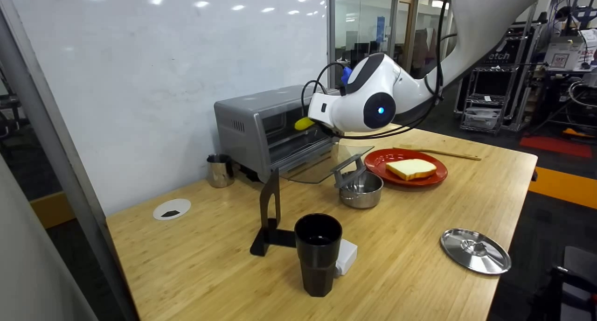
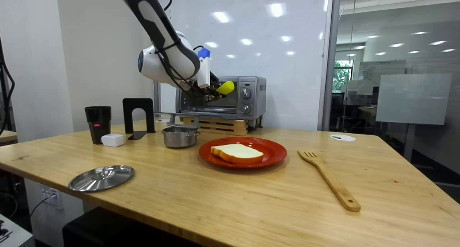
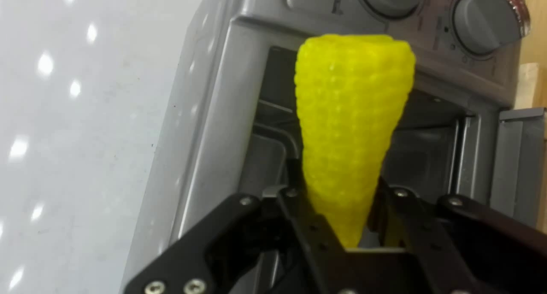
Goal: Place the corn toy in the oven then close it
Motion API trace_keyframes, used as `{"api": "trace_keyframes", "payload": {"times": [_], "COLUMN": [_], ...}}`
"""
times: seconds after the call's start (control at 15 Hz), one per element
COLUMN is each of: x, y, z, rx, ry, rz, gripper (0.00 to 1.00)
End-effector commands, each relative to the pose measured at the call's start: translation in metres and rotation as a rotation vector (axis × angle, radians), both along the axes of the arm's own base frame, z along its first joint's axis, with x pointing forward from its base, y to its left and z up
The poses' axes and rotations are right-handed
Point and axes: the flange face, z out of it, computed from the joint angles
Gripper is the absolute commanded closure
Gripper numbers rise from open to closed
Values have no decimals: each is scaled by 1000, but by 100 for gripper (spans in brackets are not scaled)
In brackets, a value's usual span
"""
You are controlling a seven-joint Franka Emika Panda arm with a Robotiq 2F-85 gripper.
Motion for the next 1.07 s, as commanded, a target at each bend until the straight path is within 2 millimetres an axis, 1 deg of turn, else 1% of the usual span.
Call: {"api": "trace_keyframes", "payload": {"times": [0.0,0.33,1.0], "x": [11,14,16], "y": [1,9,9], "z": [-1,-3,-19], "rx": [2,13,2], "ry": [-14,-12,8], "rz": [20,36,53], "gripper": [91,91,91]}}
